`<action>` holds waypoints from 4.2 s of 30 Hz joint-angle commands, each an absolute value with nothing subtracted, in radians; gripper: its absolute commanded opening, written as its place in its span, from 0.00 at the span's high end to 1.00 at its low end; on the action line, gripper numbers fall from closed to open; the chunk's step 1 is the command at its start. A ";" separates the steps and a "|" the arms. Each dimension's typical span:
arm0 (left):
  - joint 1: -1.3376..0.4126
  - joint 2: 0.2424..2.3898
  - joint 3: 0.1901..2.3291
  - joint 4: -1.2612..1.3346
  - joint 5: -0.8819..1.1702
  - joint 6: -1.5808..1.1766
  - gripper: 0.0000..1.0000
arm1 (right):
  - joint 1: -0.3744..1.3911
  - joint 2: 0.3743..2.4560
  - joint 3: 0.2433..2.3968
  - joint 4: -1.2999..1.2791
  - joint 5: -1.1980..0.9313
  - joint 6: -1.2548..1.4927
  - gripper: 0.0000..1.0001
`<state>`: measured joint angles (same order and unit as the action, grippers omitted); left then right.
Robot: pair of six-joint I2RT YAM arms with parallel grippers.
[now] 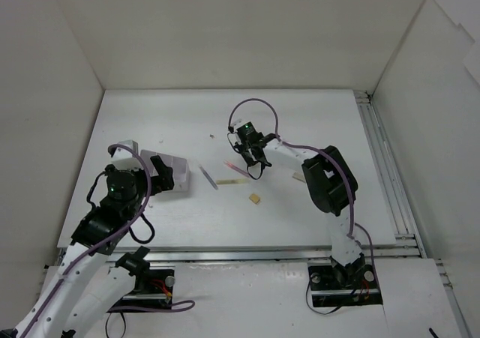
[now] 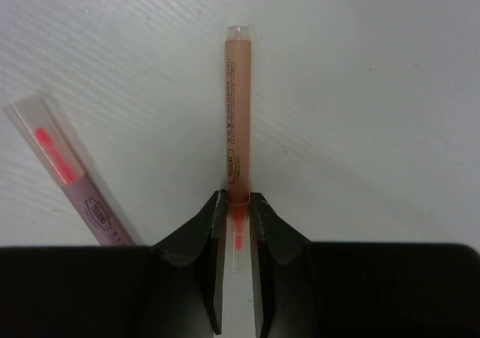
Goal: Sort the stationery into containers
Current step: Pick up the pen from the center of the board, then place the pen in the storage box.
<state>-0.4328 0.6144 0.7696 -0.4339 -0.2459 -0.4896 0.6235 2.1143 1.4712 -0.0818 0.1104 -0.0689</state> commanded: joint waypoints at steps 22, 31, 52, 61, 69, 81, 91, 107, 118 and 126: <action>-0.517 0.710 0.833 -0.196 0.593 0.092 0.00 | 0.578 1.584 1.229 -0.210 -0.756 0.106 1.00; -0.537 0.873 0.911 -0.204 0.669 0.279 0.00 | 0.571 1.609 1.301 -0.449 -1.023 0.253 1.00; -0.729 1.143 0.971 -0.204 0.566 0.324 0.13 | 0.563 1.615 1.351 -0.537 -1.201 0.397 1.00; -0.747 1.161 0.971 -0.195 0.505 0.315 0.32 | 0.551 1.617 1.407 -0.532 -1.195 0.449 1.00; -0.747 1.147 0.976 -0.192 0.497 0.307 0.85 | 0.545 1.615 1.401 -0.535 -1.186 0.459 1.00; -0.747 1.098 0.920 -0.121 0.416 0.250 1.00 | 0.509 1.568 1.439 -0.531 -1.092 0.413 0.53; -0.721 0.934 0.760 0.039 0.007 0.079 1.00 | 0.380 1.310 1.441 -0.528 -0.568 0.466 0.02; -0.296 0.822 0.563 0.417 -0.525 -0.402 1.00 | 0.322 1.134 1.252 -0.474 -0.351 0.403 0.02; -0.130 0.974 0.563 0.528 -0.376 -0.437 1.00 | 0.284 1.103 1.204 -0.474 -0.348 0.385 0.02; -0.130 1.087 0.549 0.644 -0.336 -0.419 1.00 | 0.264 1.104 1.187 -0.471 -0.368 0.373 0.02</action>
<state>-0.1352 1.0645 0.5323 0.5117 -0.3672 -0.4164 0.2733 1.1210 1.1866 -0.5198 -0.3595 0.3885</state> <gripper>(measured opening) 0.109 0.979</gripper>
